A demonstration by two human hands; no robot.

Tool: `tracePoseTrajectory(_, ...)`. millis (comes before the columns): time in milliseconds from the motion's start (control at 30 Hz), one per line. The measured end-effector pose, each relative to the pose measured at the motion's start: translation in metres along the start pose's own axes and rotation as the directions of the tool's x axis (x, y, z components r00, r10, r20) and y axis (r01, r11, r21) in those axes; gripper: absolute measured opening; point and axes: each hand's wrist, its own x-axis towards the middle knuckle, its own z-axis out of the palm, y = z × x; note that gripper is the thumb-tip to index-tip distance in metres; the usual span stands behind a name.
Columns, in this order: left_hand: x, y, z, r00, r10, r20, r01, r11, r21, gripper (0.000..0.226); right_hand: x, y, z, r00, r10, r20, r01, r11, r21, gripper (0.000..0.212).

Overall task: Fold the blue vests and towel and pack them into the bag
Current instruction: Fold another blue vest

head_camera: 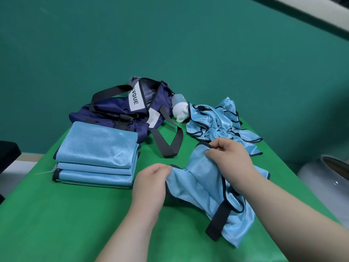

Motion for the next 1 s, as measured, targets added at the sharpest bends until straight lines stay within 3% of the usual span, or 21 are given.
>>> tracePoseTrajectory(167, -0.001, 0.005, 0.002, 0.998, -0.034, -0.059, 0.025, 0.987, -0.157, 0.023, -0.01, -0.001, -0.003, 1.0, 0.004, 0.012, -0.005, 0.998, 0.068, 0.018)
tracePoseTrajectory(300, -0.002, 0.0, 0.003, 0.988, 0.152, -0.022, -0.151, 0.988, 0.029, 0.022, -0.019, -0.003, 0.001, 0.999, -0.009, 0.047, 0.008, 1.0, 0.005, 0.021)
tracePoseTrajectory(500, -0.011, -0.005, 0.009, 0.954, 0.282, 0.097, -0.295, 0.941, 0.166, 0.018, -0.029, -0.006, 0.022, 0.989, -0.073, 0.126, 0.088, 0.989, -0.117, 0.021)
tracePoseTrajectory(567, -0.014, -0.005, 0.01, 0.948, 0.293, 0.122, -0.311, 0.935, 0.171, 0.018, -0.031, -0.005, 0.026, 0.985, -0.095, 0.147, 0.12, 0.978, -0.172, 0.021)
tracePoseTrajectory(833, -0.016, -0.004, 0.004, 0.951, 0.273, 0.144, -0.295, 0.941, 0.168, 0.065, -0.035, -0.002, 0.025, 0.969, -0.122, 0.217, 0.173, 0.956, -0.238, 0.013)
tracePoseTrajectory(1000, -0.013, -0.002, 0.007, 0.953, 0.245, 0.176, -0.274, 0.947, 0.169, 0.06, -0.039, -0.004, 0.021, 0.951, -0.179, 0.252, 0.237, 0.946, -0.221, 0.018)
